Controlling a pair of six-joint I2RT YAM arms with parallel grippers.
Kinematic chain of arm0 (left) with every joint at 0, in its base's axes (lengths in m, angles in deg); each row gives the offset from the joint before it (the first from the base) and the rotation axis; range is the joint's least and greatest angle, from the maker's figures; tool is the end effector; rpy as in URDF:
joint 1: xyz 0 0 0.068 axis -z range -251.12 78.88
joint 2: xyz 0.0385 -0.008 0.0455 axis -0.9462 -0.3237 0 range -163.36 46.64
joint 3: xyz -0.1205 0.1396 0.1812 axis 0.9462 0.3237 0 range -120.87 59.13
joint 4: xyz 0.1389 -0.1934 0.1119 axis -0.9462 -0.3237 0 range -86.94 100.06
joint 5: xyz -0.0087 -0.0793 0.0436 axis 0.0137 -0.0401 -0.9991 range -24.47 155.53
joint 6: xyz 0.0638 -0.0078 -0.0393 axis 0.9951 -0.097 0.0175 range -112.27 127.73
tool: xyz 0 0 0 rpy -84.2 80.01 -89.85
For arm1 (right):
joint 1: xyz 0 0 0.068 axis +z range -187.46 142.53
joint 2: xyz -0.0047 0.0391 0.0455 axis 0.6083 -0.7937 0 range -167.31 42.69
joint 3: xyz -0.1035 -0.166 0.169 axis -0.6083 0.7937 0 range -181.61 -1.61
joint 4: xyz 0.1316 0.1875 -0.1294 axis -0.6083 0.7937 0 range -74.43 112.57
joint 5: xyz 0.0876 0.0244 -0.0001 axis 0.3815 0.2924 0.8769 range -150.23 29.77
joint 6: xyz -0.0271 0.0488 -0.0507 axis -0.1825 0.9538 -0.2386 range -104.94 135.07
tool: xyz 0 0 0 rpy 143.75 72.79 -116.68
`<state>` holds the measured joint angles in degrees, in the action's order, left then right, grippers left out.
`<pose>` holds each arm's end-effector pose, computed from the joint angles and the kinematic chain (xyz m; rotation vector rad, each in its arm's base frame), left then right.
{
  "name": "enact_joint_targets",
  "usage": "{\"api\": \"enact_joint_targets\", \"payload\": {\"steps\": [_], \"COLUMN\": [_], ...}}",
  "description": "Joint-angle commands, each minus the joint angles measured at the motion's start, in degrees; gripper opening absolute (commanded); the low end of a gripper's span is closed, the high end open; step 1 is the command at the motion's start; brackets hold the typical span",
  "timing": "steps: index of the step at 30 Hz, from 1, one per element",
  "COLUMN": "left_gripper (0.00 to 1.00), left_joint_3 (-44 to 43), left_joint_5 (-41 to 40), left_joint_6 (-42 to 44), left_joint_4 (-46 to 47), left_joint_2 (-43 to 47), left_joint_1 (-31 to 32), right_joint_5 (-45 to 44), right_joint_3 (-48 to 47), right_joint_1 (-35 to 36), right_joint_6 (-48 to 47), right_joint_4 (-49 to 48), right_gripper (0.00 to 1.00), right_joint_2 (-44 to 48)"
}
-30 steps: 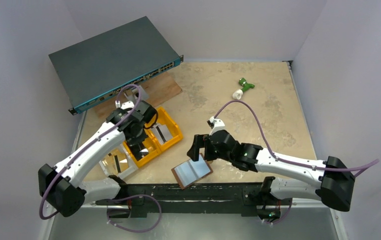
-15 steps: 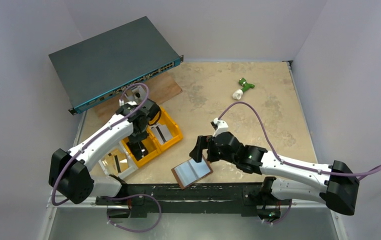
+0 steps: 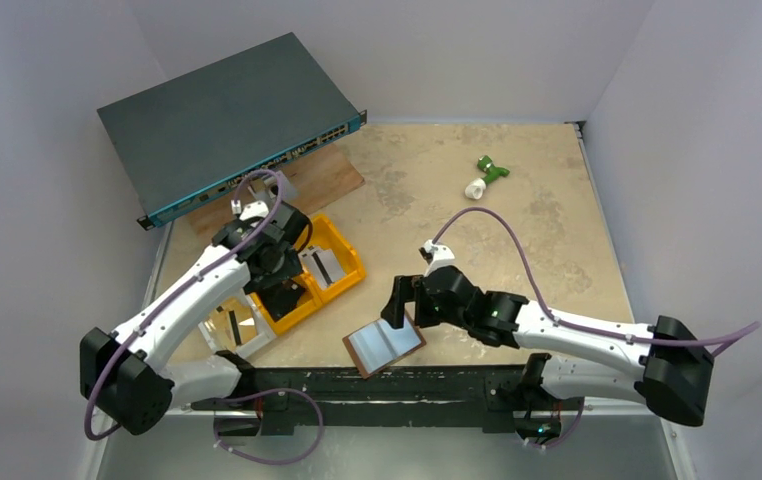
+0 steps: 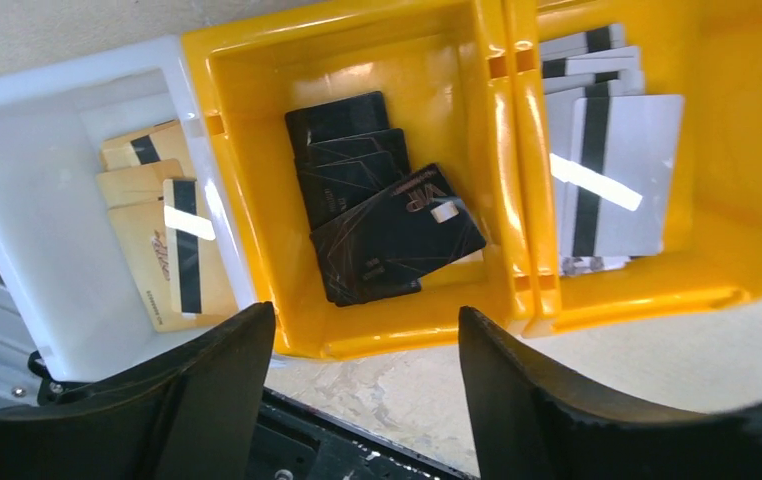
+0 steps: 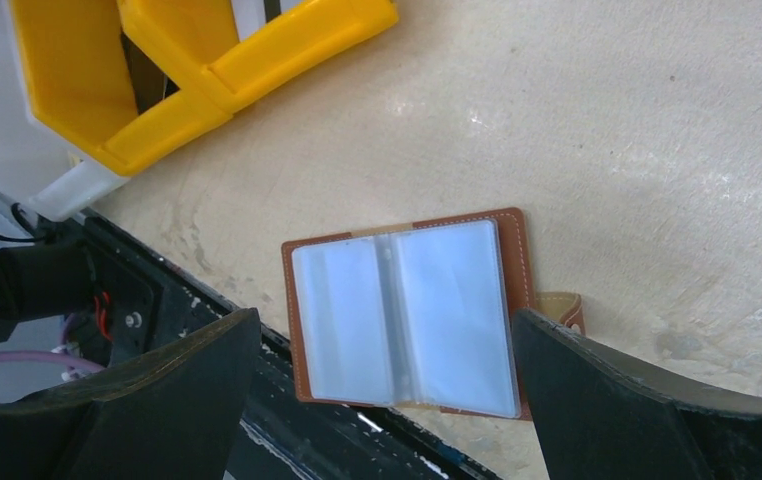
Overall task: Take the credit cards out of the card holder
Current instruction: Place the credit card in the storage box, then remove the credit card from the card holder.
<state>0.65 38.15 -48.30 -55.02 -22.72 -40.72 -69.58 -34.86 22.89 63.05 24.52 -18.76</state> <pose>0.2024 -0.0849 0.2325 -0.6602 2.5461 0.2452 0.1355 0.2172 0.1860 -0.1582 2.3439 0.8334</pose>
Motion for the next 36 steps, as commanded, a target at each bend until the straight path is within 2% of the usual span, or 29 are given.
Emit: {"api": "enact_joint_targets", "payload": {"steps": [1, 7, 11, 17, 21, 28, 36], "left_gripper": [0.69, 0.71, 0.72, 0.72, 0.72, 0.72, 0.72], "left_joint_3": [0.3, 1.2, 3.7, 9.4, 11.3, 12.8, 11.9], "left_joint_5": [2.6, 8.3, 16.2, 26.6, 27.1, 28.4, 27.6], "left_joint_6": [3.3, 6.6, 9.5, 9.3, 8.2, 7.8, 7.9], "left_joint_4": [2.9, 6.0, 10.6, 15.2, 15.2, 13.7, 10.3], "left_joint_2": [3.6, 7.6, 11.7, 17.3, 19.5, 21.9, 25.1], "left_joint_1": [-0.3, -0.3, -0.3, 0.3, 2.3, 3.0, 3.0], "right_joint_5": [0.5, -0.6, -1.0, -6.3, -8.7, -12.4, -13.0], "right_joint_3": [-2.3, -4.4, -4.9, -8.0, -11.0, -17.0, -21.5], "right_joint_1": [-0.2, -0.1, 1.8, 9.1, 13.3, 16.2, 18.0], "right_joint_6": [-0.3, -2.3, -2.8, -1.8, -1.3, -0.8, -0.3], "right_joint_4": [0.3, 1.3, 2.0, 5.5, 7.8, 12.7, 15.7], "right_gripper": [0.99, 0.99, 0.91, 0.78, 0.71, 0.55, 0.54], "right_joint_2": [-2.1, -4.7, -5.8, -10.9, -16.5, -23.3, -29.2]}}
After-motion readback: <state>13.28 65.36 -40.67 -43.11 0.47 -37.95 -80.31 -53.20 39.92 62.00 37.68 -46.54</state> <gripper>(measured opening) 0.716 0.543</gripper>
